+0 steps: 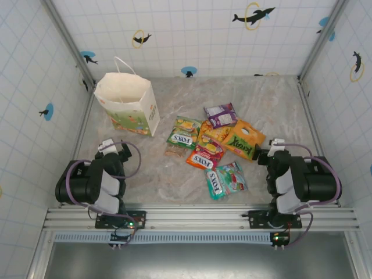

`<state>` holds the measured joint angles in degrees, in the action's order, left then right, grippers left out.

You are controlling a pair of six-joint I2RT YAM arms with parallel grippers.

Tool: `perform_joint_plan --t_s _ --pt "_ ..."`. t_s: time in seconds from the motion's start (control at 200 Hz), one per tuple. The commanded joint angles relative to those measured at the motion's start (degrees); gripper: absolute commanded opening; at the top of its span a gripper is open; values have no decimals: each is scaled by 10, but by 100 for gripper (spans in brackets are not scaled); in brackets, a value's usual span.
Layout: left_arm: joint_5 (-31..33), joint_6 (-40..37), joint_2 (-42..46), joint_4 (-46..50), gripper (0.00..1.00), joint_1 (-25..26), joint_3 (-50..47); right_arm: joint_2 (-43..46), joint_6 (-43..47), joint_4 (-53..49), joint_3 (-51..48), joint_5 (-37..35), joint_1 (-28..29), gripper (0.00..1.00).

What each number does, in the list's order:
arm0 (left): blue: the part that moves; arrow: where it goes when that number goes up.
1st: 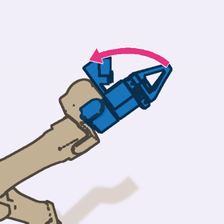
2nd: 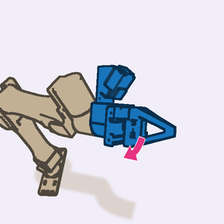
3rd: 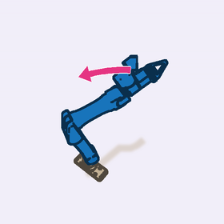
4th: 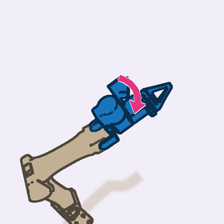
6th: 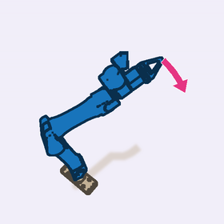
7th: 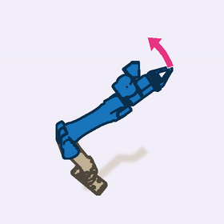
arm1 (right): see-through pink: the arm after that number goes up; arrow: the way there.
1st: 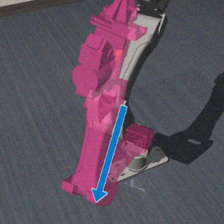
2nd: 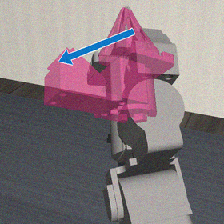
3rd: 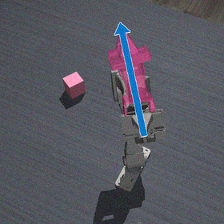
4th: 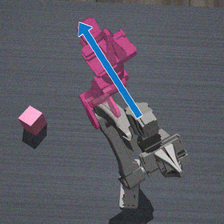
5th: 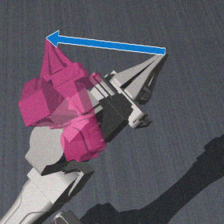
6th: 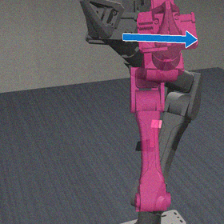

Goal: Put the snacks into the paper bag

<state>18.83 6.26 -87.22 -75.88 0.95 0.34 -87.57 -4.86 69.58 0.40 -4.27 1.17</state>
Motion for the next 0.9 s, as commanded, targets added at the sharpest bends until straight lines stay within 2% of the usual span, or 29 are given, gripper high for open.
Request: perform_joint_plan --t_s 0.0,0.896 --pt "-3 8 6 -5 98 -3 -17 5 6 23 -4 -7 3 100" --pt "-3 8 5 -4 98 -2 -17 5 5 24 -4 -1 0 100"
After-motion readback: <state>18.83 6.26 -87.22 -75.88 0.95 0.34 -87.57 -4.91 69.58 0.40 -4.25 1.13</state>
